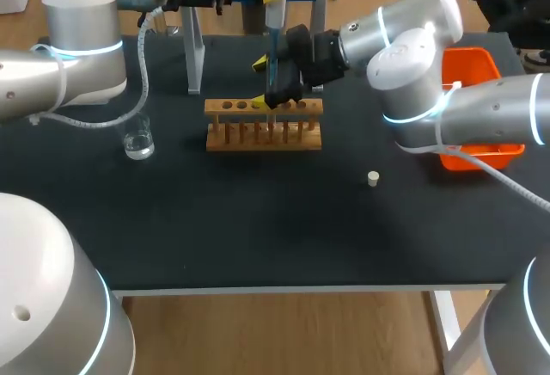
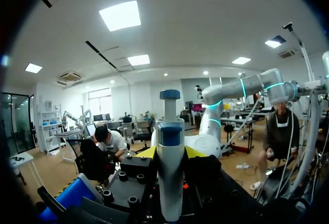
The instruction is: Invert the test tube, pick up the pipette, mount the tip to pipette, aspirate from beaker and dispense into the tube, eject the tip, return the pipette, and cap with the stopper.
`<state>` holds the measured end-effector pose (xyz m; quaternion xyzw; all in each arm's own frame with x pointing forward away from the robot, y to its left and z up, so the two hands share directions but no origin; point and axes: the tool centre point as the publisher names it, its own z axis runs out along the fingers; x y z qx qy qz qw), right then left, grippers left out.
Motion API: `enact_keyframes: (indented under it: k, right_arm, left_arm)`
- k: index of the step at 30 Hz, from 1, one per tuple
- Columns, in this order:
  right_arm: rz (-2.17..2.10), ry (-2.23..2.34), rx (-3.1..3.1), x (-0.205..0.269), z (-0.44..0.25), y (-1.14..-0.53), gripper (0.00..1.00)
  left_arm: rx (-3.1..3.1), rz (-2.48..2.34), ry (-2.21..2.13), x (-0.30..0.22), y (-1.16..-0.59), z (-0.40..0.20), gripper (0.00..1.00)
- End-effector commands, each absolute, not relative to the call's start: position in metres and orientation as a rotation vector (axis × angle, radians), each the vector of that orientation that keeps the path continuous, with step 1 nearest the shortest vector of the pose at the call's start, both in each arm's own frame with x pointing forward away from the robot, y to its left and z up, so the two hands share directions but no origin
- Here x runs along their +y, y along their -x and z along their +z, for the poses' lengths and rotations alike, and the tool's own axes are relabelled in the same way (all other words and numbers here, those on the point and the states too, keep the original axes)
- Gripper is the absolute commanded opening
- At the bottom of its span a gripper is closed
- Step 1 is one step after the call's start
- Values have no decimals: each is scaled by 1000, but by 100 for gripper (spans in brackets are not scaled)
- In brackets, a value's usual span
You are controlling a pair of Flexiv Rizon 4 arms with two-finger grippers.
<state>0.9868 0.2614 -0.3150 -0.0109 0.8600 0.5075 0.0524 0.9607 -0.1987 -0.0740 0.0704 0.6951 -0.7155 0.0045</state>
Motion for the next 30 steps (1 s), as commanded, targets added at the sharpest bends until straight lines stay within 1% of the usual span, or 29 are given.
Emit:
enact_keyframes:
  k: [1, 30]
  right_arm:
    - [1539, 30, 2617, 262, -316, -987, 100]
    - [1530, 21, 2622, 261, -317, -984, 100]
  left_arm:
    - [2182, -2243, -227, -198, -962, -73, 0]
    - [2184, -2225, -240, -200, -960, -65, 0]
